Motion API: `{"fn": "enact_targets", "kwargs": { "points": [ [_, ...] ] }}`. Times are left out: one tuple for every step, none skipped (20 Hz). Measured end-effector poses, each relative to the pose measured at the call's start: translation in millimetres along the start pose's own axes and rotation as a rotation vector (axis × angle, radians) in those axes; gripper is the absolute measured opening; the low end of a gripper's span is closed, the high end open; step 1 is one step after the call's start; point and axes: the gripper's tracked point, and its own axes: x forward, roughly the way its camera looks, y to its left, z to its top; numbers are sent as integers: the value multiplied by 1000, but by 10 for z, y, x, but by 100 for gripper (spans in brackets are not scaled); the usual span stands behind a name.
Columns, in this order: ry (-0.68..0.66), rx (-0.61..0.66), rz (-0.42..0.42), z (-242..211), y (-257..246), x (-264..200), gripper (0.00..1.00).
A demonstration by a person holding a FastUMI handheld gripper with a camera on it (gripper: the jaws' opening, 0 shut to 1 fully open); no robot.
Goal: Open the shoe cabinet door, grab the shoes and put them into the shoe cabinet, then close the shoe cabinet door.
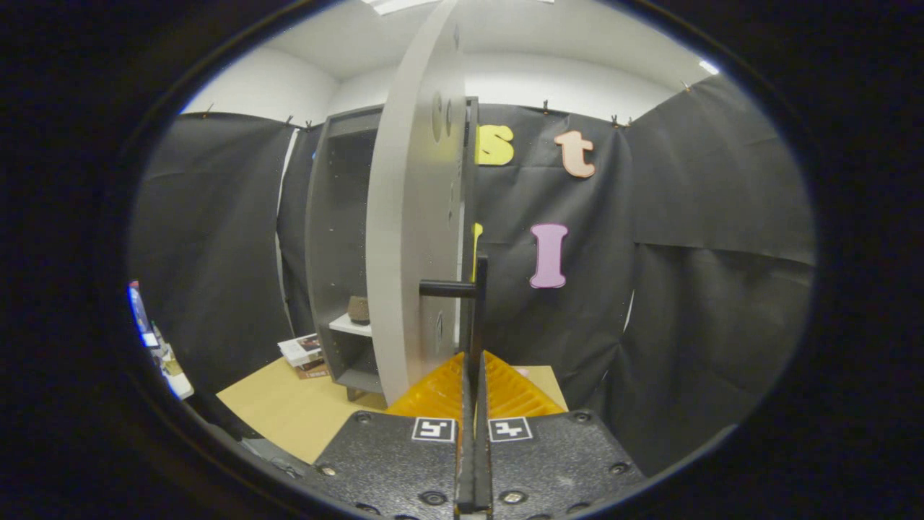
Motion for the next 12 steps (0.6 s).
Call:
{"fn": "enact_targets", "kwargs": {
  "points": [
    [-8, 14, -4, 23, -5, -27, 4],
    [-32, 16, -14, 82, -20, -70, 4],
    [-57, 4, -35, 151, -61, -101, 5],
    [-77, -17, -55, 185, -80, -153, 6],
    [-90, -40, -75, 230, -94, -220, 11],
    [-99, -60, -87, 231, -78, -347, 16],
    [-103, -68, -93, 236, -48, -462, 34],
    [-106, -68, -96, 234, -4, -578, 46],
    [-112, -61, -85, 251, 82, -679, 60],
    [-121, -59, -89, 274, 125, -762, 74],
    [-131, -58, -91, 302, 176, -867, 90],
    [-145, -57, -91, 318, 240, -967, 96]
  ]
}}
